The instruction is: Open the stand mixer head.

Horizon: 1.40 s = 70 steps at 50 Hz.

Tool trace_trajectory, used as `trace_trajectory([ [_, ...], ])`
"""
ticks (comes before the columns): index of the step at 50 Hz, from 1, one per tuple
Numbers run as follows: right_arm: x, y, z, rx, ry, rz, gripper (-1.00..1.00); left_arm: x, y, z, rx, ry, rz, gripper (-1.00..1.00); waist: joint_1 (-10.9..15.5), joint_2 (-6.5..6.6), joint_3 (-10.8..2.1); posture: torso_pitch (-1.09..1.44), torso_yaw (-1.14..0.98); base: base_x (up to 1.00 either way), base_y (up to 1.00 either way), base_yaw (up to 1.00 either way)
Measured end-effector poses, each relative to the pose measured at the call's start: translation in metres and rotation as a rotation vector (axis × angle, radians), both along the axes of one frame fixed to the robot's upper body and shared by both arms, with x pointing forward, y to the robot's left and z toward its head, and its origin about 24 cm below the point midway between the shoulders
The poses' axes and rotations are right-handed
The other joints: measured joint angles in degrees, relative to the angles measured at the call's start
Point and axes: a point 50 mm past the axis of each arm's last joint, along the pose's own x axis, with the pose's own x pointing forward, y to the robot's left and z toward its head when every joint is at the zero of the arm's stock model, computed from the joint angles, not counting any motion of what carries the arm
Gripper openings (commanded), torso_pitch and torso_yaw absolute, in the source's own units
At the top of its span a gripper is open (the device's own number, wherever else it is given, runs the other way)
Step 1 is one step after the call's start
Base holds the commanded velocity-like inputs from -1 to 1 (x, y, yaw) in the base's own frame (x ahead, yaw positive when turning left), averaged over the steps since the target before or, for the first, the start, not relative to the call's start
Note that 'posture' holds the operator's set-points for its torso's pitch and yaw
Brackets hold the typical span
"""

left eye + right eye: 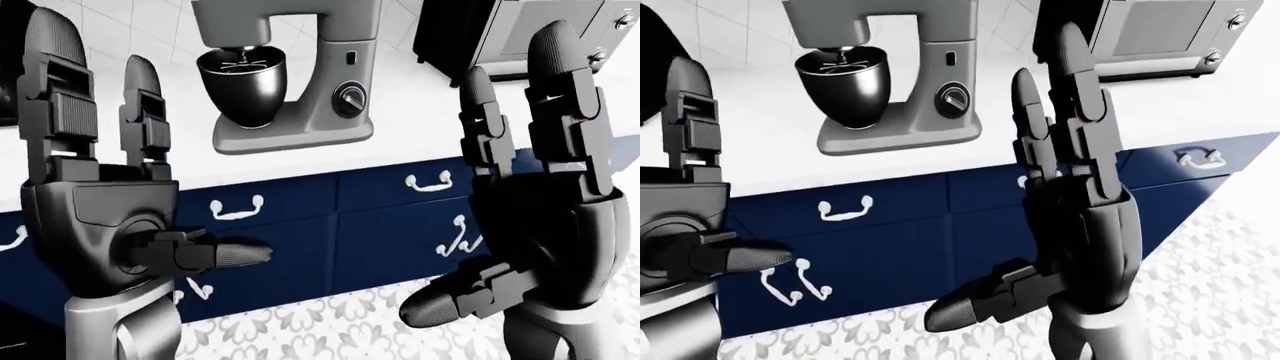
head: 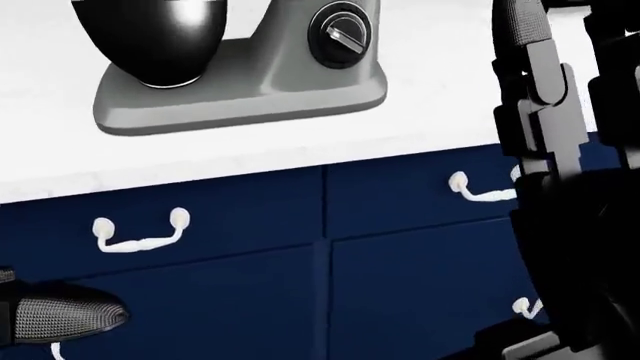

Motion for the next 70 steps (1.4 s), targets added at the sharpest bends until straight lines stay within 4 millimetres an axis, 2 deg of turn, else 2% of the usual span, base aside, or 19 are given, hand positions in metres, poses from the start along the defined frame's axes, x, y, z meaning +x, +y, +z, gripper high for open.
trace_trajectory([
  [3,0.004,0.0,-0.007,-0.006,0.05,0.008,1.0,0.006,0.002,-0.008,-0.006,0.058,0.013,1.0,1.24,-2.25,2.49,0.0,0.0,0.68,0.0,0.0],
  [4,0.003,0.0,-0.006,-0.01,0.048,0.005,1.0,0.005,0.003,-0.008,-0.006,0.06,0.015,1.0,1.29,-2.75,1.99,0.0,0.0,0.17,0.0,0.0],
  [6,0.002,0.0,-0.003,-0.011,0.024,-0.007,1.0,0.004,0.001,-0.004,-0.003,0.037,0.007,1.0,0.75,-4.21,-0.54,0.0,0.0,0.0,0.0,0.0],
  [8,0.002,-0.002,-0.002,-0.009,0.016,-0.023,1.0,0.004,-0.003,-0.003,-0.004,0.029,-0.017,1.0,0.67,-3.13,-0.26,0.0,0.0,0.05,0.0,0.0],
  [11,0.006,-0.004,-0.01,-0.007,0.073,-0.022,1.0,0.008,-0.003,-0.011,-0.004,0.086,-0.022,1.0,-0.46,-2.31,2.11,0.0,0.0,0.74,0.0,0.0],
  [14,0.004,-0.001,-0.006,-0.01,0.045,-0.017,1.0,0.006,-0.001,-0.007,-0.002,0.057,-0.005,1.0,-0.28,-1.88,-0.11,0.0,0.0,0.08,0.0,0.0],
  [16,0.001,-0.001,0.0,-0.008,0.003,-0.012,1.0,0.002,-0.001,-0.001,-0.002,0.016,-0.006,1.0,-0.76,-1.43,-0.67,0.0,0.0,0.0,0.0,0.0],
  [18,0.0,-0.001,0.001,-0.007,-0.009,-0.014,1.0,0.001,-0.002,-0.001,-0.003,0.006,-0.014,1.0,-1.05,0.51,-0.73,0.0,0.0,0.29,0.0,0.0],
  [21,0.007,0.001,-0.01,-0.007,0.067,0.008,1.0,0.009,0.001,-0.01,-0.005,0.073,0.001,1.0,0.09,-0.39,2.83,0.0,0.0,0.69,0.0,0.0],
  [22,0.008,0.002,-0.012,-0.013,0.083,0.013,1.0,0.01,0.002,-0.012,-0.008,0.091,0.011,1.0,0.39,-0.04,3.08,0.0,0.0,0.43,0.0,0.0],
  [26,0.003,0.002,-0.006,-0.017,0.036,0.012,1.0,0.005,0.002,-0.006,-0.006,0.05,0.014,1.0,0.16,1.21,0.39,0.0,0.0,0.14,0.0,0.0],
  [29,0.0,0.002,-0.004,-0.013,0.014,0.011,1.0,0.002,-0.001,-0.003,-0.002,0.016,-0.003,1.0,0.07,-0.51,0.0,0.0,0.0,0.09,0.0,0.0],
  [31,0.001,0.001,-0.006,-0.014,0.021,0.006,1.0,0.003,-0.001,-0.004,-0.002,0.018,-0.008,1.0,-0.32,-3.13,-0.29,0.0,0.0,0.08,0.0,0.0],
  [35,0.006,-0.002,-0.013,-0.02,0.07,-0.019,1.0,0.009,-0.003,-0.012,-0.009,0.077,-0.025,1.0,-1.51,-3.12,-0.68,0.0,0.0,0.08,0.0,0.0],
  [41,0.003,0.0,-0.009,-0.021,0.034,-0.007,1.0,0.003,-0.002,-0.006,-0.008,0.026,-0.014,1.0,-0.79,-0.03,-0.14,0.0,0.0,0.07,0.0,0.0],
  [45,0.003,-0.001,-0.009,-0.021,0.03,-0.011,1.0,0.003,-0.002,-0.005,-0.006,0.011,-0.017,1.0,-2.45,2.49,-0.57,0.0,0.0,0.0,0.0,0.0],
  [48,0.005,0.001,-0.013,-0.023,0.057,0.004,1.0,0.006,0.0,-0.011,-0.006,0.048,0.002,1.0,-1.84,0.76,-0.52,0.0,0.0,0.0,0.0,0.0],
  [53,0.006,0.001,-0.014,-0.028,0.059,0.006,1.0,0.008,0.001,-0.013,-0.005,0.069,0.013,1.0,-0.95,-0.87,-1.93,-0.05,0.0,0.0,0.0,0.0],
  [70,0.005,0.001,-0.014,-0.027,0.054,0.001,1.0,0.005,0.001,-0.011,-0.006,0.045,0.0,1.0,-0.7,-0.2,-10.06,-0.22,0.0,0.0,0.0,0.0],
])
